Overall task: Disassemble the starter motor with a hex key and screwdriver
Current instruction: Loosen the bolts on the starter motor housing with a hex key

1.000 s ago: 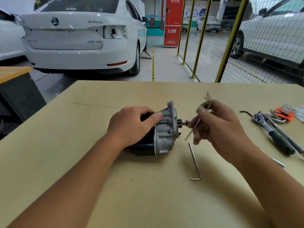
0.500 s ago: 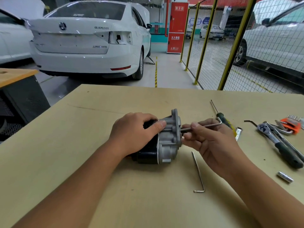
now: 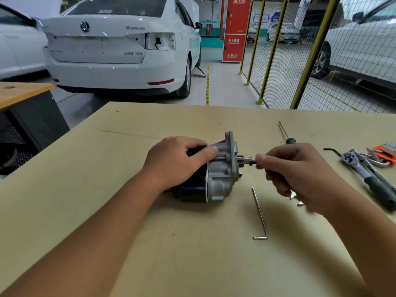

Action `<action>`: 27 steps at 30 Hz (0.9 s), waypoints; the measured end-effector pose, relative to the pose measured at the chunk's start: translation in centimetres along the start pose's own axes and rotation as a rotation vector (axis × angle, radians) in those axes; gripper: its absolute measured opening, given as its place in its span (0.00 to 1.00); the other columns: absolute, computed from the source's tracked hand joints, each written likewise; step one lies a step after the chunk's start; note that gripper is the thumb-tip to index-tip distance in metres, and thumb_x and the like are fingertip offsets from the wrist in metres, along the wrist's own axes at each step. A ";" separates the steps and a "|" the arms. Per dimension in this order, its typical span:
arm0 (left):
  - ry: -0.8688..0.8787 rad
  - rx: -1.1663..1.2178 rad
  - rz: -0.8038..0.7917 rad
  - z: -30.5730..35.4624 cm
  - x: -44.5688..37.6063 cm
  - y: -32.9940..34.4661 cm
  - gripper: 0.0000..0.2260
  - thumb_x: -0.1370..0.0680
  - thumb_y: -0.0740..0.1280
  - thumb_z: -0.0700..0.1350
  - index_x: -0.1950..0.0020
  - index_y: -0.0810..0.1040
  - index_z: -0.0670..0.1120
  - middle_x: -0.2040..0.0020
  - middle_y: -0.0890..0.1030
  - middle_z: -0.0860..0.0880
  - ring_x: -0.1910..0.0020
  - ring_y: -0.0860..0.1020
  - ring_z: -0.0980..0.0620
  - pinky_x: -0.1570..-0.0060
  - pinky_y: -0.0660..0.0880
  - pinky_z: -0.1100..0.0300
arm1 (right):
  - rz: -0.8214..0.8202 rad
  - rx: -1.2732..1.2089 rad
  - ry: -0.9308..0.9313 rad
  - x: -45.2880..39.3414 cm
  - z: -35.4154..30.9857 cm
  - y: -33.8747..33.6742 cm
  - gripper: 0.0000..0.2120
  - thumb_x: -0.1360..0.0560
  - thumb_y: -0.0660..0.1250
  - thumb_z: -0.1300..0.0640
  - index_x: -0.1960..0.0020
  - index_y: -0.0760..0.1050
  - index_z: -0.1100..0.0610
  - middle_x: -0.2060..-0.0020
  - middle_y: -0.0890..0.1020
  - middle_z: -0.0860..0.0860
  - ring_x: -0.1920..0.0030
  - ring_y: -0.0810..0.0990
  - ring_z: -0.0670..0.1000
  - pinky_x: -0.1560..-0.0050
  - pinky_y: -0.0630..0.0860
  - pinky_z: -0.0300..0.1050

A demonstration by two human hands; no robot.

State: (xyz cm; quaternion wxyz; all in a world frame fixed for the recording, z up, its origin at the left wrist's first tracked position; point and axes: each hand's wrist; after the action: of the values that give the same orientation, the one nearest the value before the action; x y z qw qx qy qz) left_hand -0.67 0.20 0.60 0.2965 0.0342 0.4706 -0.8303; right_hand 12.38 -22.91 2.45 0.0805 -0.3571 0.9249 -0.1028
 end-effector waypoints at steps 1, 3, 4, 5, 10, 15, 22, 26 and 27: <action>0.000 0.001 -0.009 0.0 0.0 0.0 0.21 0.29 0.55 0.78 0.44 0.76 0.74 0.49 0.84 0.67 0.47 0.79 0.59 0.46 0.78 0.51 | 0.000 -0.005 -0.027 -0.1 0.1 -0.1 0.12 0.25 0.74 0.54 0.61 0.83 0.63 0.73 0.76 0.58 0.76 0.67 0.53 0.77 0.64 0.42; -0.015 0.013 -0.021 -0.1 0.0 -0.2 0.24 0.30 0.55 0.78 0.42 0.79 0.71 0.47 0.84 0.67 0.45 0.79 0.59 0.44 0.78 0.51 | -0.001 0.002 -0.062 -0.1 0.1 -0.1 0.11 0.25 0.73 0.55 0.61 0.83 0.63 0.73 0.76 0.58 0.76 0.67 0.54 0.76 0.64 0.42; -0.022 0.017 -0.026 -0.1 0.1 -0.2 0.26 0.31 0.56 0.78 0.42 0.81 0.70 0.46 0.83 0.67 0.44 0.79 0.59 0.42 0.78 0.51 | -0.011 0.016 -0.076 -0.1 0.1 -0.1 0.11 0.25 0.73 0.56 0.61 0.83 0.63 0.73 0.76 0.58 0.76 0.67 0.54 0.76 0.63 0.42; -0.024 0.018 -0.032 -0.1 0.0 -0.3 0.28 0.31 0.56 0.79 0.41 0.82 0.68 0.45 0.83 0.67 0.43 0.79 0.59 0.41 0.77 0.51 | -0.022 0.031 -0.092 -0.1 0.1 -0.2 0.11 0.25 0.74 0.55 0.61 0.83 0.62 0.73 0.76 0.58 0.76 0.67 0.54 0.76 0.63 0.42; -0.003 0.044 -0.069 0.1 0.0 -0.6 0.27 0.31 0.58 0.77 0.42 0.82 0.67 0.46 0.83 0.68 0.43 0.80 0.59 0.41 0.78 0.50 | -0.011 0.063 -0.195 0.0 -0.2 -0.1 0.06 0.27 0.76 0.58 0.61 0.85 0.59 0.73 0.78 0.59 0.75 0.66 0.55 0.73 0.62 0.45; 0.021 0.049 -0.051 -0.2 0.1 -0.3 0.26 0.31 0.58 0.77 0.42 0.82 0.66 0.47 0.84 0.67 0.45 0.80 0.58 0.42 0.78 0.50 | 0.034 0.209 -0.271 0.1 -0.1 0.1 0.11 0.25 0.73 0.49 0.63 0.85 0.55 0.76 0.77 0.53 0.77 0.69 0.46 0.75 0.64 0.36; 0.021 0.048 -0.046 -0.1 0.2 -0.4 0.24 0.30 0.58 0.76 0.43 0.81 0.68 0.47 0.83 0.68 0.45 0.79 0.59 0.42 0.78 0.49 | -0.025 0.172 -0.063 0.0 -0.5 -0.6 0.19 0.20 0.68 0.50 0.65 0.81 0.61 0.78 0.71 0.52 0.77 0.64 0.49 0.75 0.60 0.40; 0.022 0.060 -0.052 0.0 0.3 -0.4 0.24 0.29 0.58 0.76 0.43 0.82 0.67 0.47 0.84 0.67 0.44 0.80 0.59 0.41 0.78 0.49 | -0.002 0.263 -0.078 0.1 -0.4 -0.5 0.15 0.21 0.70 0.52 0.63 0.82 0.60 0.77 0.76 0.52 0.77 0.67 0.51 0.74 0.64 0.43; 0.021 0.062 -0.055 0.0 0.3 -0.4 0.24 0.29 0.58 0.76 0.42 0.82 0.67 0.47 0.84 0.67 0.44 0.80 0.59 0.42 0.78 0.49 | 0.010 0.296 -0.088 0.0 -0.3 -0.5 0.15 0.21 0.71 0.52 0.63 0.82 0.59 0.77 0.77 0.52 0.77 0.68 0.52 0.74 0.66 0.43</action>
State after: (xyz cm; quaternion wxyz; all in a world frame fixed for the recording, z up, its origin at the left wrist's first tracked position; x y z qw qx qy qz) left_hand -1.14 0.26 0.80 0.2672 0.0390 0.4487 -0.8519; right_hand 12.58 -23.24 2.90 0.1734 -0.3408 0.8970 -0.2218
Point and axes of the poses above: each hand's wrist, its own x-axis away from the middle knuckle, its own y-axis out of the palm, z = x × y
